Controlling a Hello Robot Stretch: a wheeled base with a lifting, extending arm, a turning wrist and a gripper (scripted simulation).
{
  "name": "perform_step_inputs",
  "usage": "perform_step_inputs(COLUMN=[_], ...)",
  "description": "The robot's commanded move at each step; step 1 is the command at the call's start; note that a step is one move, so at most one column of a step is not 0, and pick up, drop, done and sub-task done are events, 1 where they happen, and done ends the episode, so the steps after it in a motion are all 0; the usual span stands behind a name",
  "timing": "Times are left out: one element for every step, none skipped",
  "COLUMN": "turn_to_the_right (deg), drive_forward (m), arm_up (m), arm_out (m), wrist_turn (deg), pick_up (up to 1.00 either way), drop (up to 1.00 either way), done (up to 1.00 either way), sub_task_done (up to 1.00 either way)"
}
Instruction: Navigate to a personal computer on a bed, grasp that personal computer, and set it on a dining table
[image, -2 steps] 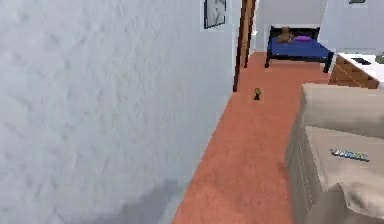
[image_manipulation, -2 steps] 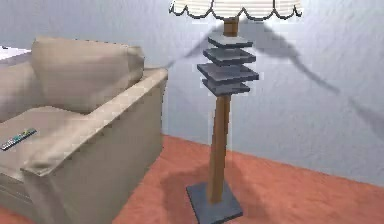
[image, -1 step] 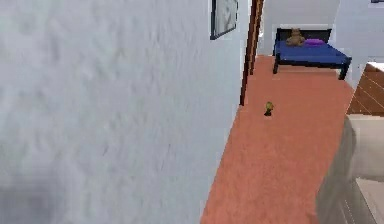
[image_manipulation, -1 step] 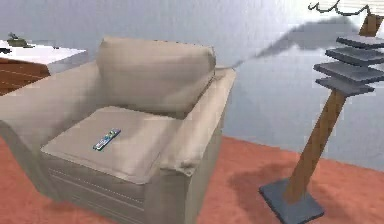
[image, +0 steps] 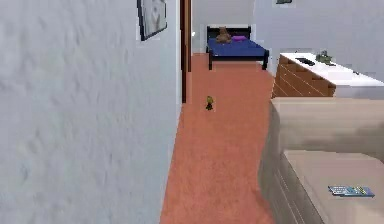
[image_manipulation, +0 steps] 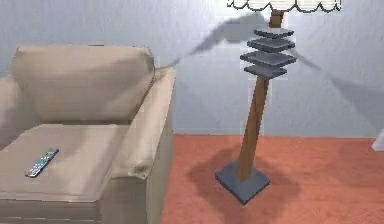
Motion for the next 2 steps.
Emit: perform_step_inputs(turn_to_the_right=[0.0,3.0], drive_forward=[1.0,0.0], arm_up=[0.0,0.0], arm_out=[0.0,0.0], wrist_turn=[0.0,0.0], pick_up=[0.0,0.0], drop=[0.0,0.0], done=[0.0,0.0], sub_task_done=[0.0,0.0])
